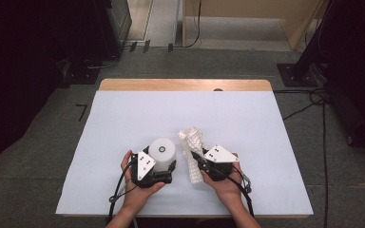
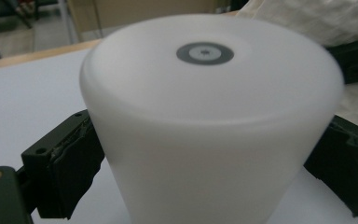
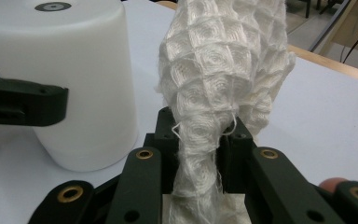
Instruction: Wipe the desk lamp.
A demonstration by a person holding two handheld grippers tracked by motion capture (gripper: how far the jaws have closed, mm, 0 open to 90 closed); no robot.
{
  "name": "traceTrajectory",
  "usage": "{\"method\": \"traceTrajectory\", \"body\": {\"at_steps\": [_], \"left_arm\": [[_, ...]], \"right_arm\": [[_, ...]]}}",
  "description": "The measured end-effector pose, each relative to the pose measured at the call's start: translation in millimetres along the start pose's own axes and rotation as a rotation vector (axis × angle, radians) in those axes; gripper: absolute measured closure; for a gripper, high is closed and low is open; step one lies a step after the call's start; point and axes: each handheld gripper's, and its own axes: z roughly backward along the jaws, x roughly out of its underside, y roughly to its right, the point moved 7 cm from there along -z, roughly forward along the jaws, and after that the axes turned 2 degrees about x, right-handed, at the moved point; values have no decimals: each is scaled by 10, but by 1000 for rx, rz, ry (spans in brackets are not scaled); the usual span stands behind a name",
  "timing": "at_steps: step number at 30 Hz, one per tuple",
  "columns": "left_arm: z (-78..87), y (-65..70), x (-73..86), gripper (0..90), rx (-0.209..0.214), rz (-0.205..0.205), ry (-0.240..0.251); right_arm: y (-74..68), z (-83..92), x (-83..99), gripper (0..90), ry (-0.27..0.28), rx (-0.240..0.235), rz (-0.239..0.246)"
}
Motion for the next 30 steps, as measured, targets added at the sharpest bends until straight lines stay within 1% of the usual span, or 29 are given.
{"method": "traceTrajectory", "body": {"at_steps": [2,4,5,7,10,13,16,17,20,22,23,26,28,30], "left_arm": [[-21,11,5,29,-37,11,-12],[-36,5,8,49,-52,27,-20],[-41,-1,10,51,-52,33,-22],[-42,1,10,62,-41,43,-24],[-34,8,8,82,-39,31,-18],[-35,-8,6,83,-20,22,-17],[-34,-40,-3,84,-6,17,-19],[-28,-50,-10,84,5,14,-16],[0,-86,-53,84,24,4,5],[16,-113,-80,84,29,6,19],[22,-129,-87,84,31,5,19],[28,-164,-99,84,33,13,23],[38,-179,-114,84,44,15,28],[56,-182,-135,84,54,12,40]], "right_arm": [[10,0,2,728,0,5,2],[10,-6,11,728,-4,8,0],[9,-11,15,728,-5,8,3],[1,-21,22,728,-10,7,7],[-8,-29,26,728,-12,7,6],[0,-26,24,728,-11,11,12],[33,-10,14,728,-6,19,7],[51,-1,9,728,-4,23,5],[161,65,-37,728,8,54,4],[283,155,-102,728,32,83,-14],[349,206,-135,728,43,104,-24],[517,342,-208,728,72,157,-31],[596,401,-229,728,81,191,-27],[637,416,-223,729,78,215,-23]]}}
